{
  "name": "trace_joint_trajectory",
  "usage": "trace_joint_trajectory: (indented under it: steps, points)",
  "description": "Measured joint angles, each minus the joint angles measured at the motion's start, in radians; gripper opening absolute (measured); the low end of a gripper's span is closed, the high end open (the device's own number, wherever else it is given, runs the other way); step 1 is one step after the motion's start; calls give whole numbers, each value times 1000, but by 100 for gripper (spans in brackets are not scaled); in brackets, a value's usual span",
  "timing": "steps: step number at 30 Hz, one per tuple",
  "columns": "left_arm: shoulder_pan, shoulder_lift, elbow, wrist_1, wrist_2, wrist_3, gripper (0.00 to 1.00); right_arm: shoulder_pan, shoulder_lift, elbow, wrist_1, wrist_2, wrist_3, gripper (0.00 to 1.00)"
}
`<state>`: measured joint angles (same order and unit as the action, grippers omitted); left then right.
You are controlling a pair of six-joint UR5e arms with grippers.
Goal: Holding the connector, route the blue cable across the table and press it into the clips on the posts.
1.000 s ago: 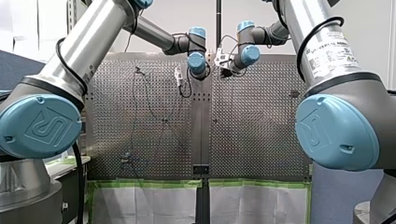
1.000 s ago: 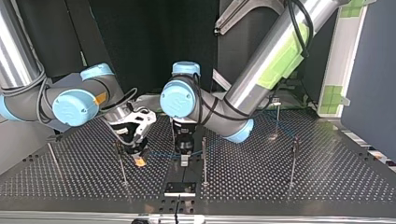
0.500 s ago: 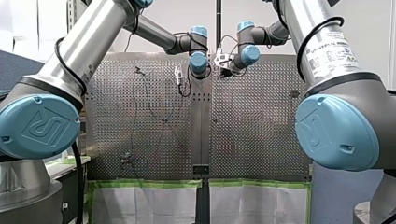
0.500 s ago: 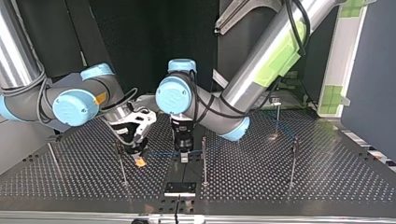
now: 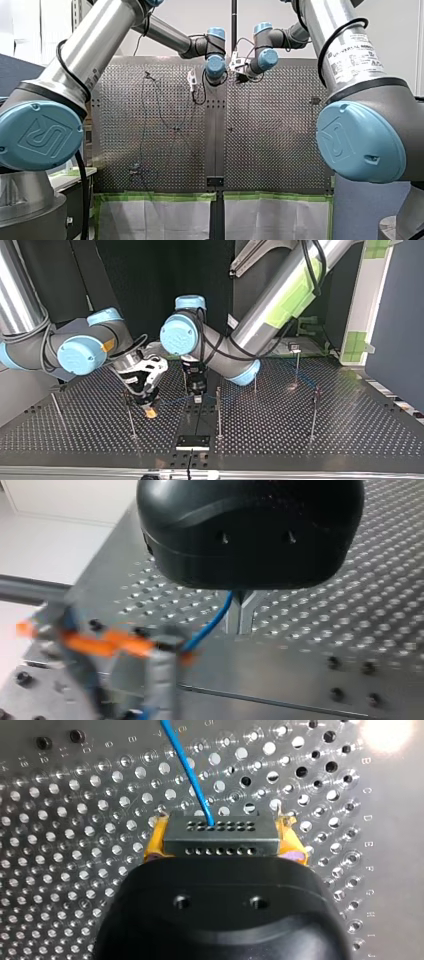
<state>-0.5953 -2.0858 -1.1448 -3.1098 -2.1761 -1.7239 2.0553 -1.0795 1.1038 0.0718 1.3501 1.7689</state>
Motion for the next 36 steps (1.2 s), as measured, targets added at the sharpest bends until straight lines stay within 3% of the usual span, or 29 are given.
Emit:
trace_joint_trajectory:
  steps: [9,23,33,36]
  points:
    - [-25,4,-75,40,-59,-15,0,2,1,46,0,1,-3,0]
    - [-37,4,-191,154,-63,-33,0,-5,3,164,-16,20,-39,0]
    - [-24,4,-272,235,-16,-21,0,-6,3,247,-25,47,-48,0]
    - [-19,3,-300,264,3,-16,0,-7,3,275,-26,63,-59,0]
